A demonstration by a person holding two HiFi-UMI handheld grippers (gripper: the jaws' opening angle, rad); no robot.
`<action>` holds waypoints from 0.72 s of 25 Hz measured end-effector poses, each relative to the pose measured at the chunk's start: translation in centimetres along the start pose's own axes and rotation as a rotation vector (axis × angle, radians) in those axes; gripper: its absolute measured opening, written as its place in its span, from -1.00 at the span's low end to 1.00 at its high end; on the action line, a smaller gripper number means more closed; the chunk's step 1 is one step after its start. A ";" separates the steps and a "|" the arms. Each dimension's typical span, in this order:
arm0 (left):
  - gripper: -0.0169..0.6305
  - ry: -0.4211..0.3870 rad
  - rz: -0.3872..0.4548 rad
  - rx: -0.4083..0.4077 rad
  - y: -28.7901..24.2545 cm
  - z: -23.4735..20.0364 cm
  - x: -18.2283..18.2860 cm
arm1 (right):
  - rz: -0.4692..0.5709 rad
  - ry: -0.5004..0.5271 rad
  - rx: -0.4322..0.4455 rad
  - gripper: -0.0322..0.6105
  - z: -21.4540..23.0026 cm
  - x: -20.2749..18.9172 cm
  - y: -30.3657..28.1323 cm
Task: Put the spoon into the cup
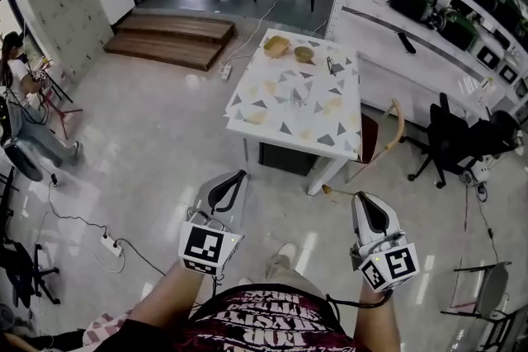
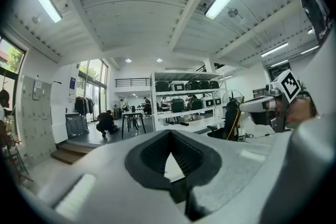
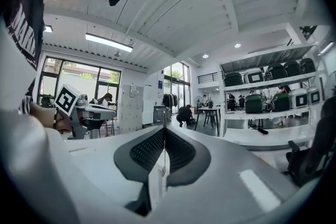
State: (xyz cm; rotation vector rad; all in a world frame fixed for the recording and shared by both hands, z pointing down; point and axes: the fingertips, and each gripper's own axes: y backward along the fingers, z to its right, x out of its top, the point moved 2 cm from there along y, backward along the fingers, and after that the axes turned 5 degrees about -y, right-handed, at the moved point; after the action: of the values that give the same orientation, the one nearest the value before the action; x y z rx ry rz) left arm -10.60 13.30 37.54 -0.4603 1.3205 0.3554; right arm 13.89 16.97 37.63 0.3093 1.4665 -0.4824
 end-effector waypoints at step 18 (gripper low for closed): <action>-0.95 0.011 -0.045 -0.009 -14.5 -0.8 0.9 | -0.044 -0.022 0.059 -0.79 10.4 0.7 -9.0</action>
State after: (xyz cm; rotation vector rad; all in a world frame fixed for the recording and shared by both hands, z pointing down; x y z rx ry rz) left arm -3.81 0.42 38.30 -0.4992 1.3179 0.3219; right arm 18.54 4.02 38.70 0.3178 1.4416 -0.5641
